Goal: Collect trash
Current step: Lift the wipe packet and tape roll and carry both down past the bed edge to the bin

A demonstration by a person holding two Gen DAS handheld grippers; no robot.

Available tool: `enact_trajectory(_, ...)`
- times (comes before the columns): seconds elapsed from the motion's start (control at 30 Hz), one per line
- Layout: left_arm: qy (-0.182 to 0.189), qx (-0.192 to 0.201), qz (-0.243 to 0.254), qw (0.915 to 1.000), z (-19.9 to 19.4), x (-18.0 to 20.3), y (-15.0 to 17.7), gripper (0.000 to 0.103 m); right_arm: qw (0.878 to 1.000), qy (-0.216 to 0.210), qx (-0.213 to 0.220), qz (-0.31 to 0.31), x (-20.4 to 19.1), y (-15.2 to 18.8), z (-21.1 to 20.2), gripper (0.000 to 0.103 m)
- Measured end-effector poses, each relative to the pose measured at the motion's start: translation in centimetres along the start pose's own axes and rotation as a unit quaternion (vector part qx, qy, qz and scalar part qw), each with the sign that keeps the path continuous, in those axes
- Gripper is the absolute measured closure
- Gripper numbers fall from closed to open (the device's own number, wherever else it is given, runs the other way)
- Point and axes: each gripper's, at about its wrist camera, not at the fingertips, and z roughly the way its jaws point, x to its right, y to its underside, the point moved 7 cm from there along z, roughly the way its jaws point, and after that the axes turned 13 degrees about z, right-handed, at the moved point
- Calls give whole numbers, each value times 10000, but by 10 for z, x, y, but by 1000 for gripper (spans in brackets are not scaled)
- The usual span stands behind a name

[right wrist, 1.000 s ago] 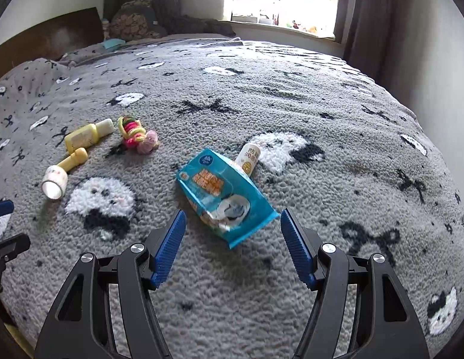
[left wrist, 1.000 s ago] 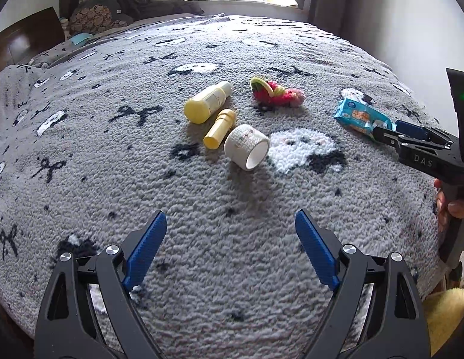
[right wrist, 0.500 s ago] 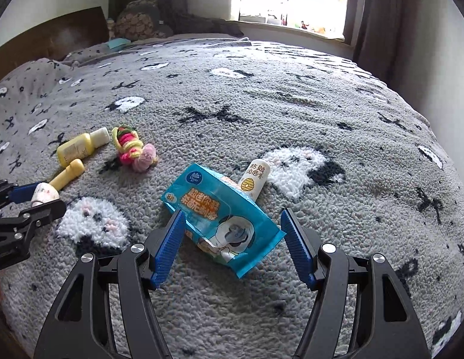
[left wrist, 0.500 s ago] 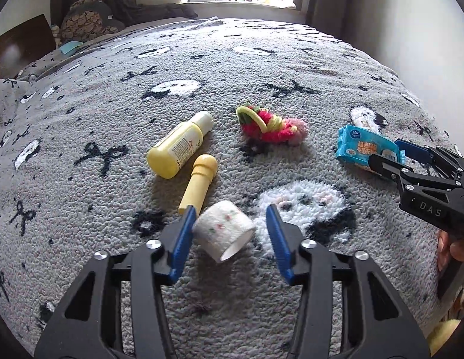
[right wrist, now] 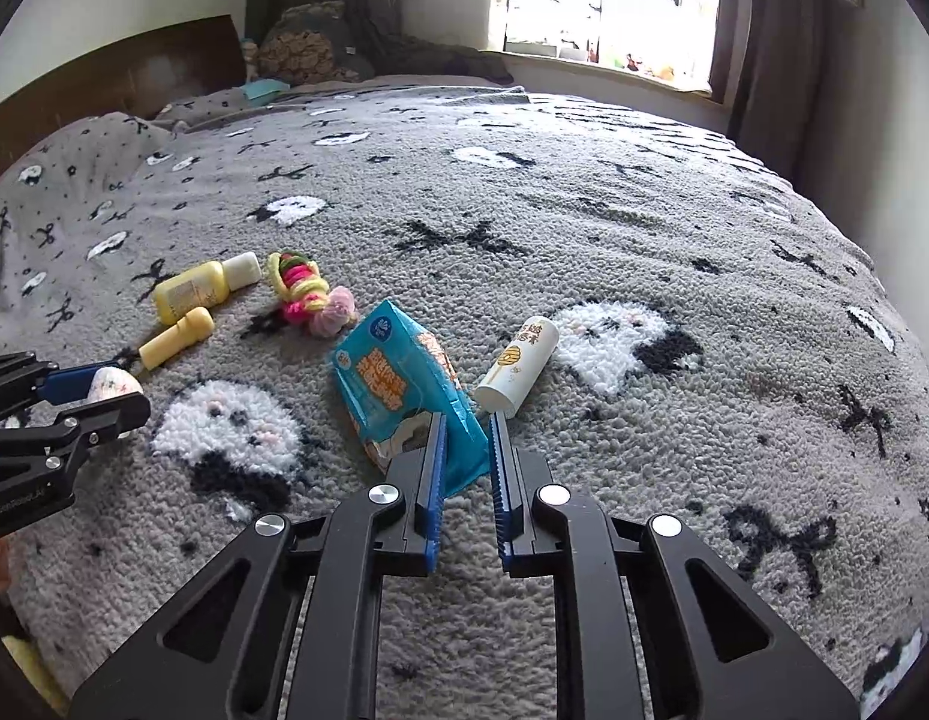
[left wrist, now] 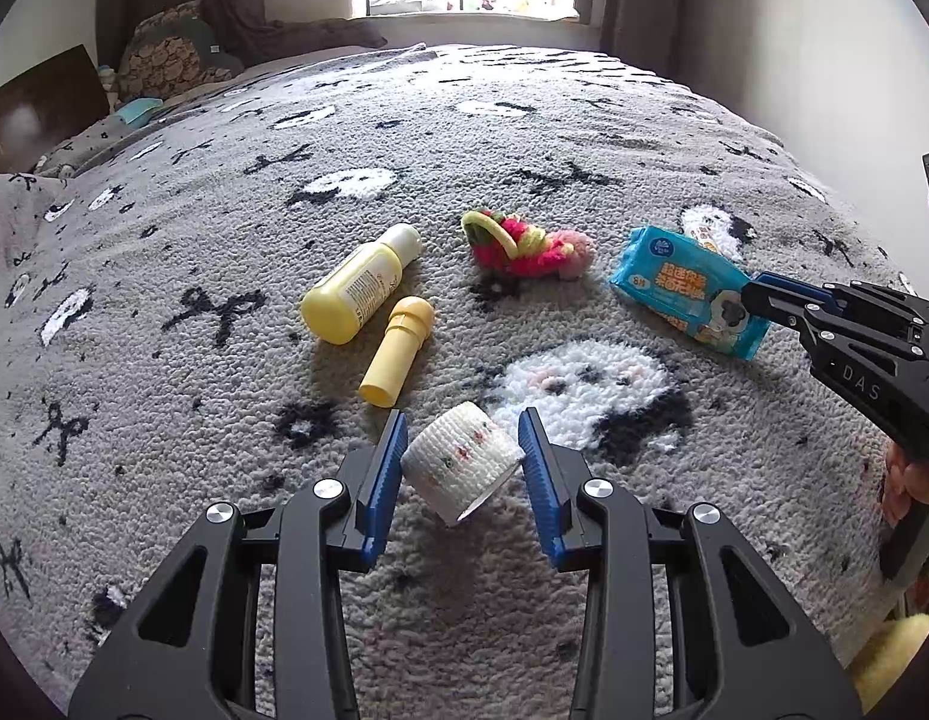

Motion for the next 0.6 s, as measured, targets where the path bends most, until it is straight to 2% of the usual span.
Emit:
enact_trajectory(0.27, -60, 235, 87, 9997, -41, 10, -3, 67, 9997, 25, 226, -95, 2, 2, -47, 91)
enact_trajectory(0.4, -116, 421, 232, 9988, -69, 22, -6, 67, 9986, 287, 418, -115, 16, 3, -82, 92)
enact_trajectory(0.6, -70, 733, 409, 9964, -114, 43, 0, 67, 9963, 404, 718, -236, 31, 11, -145, 92)
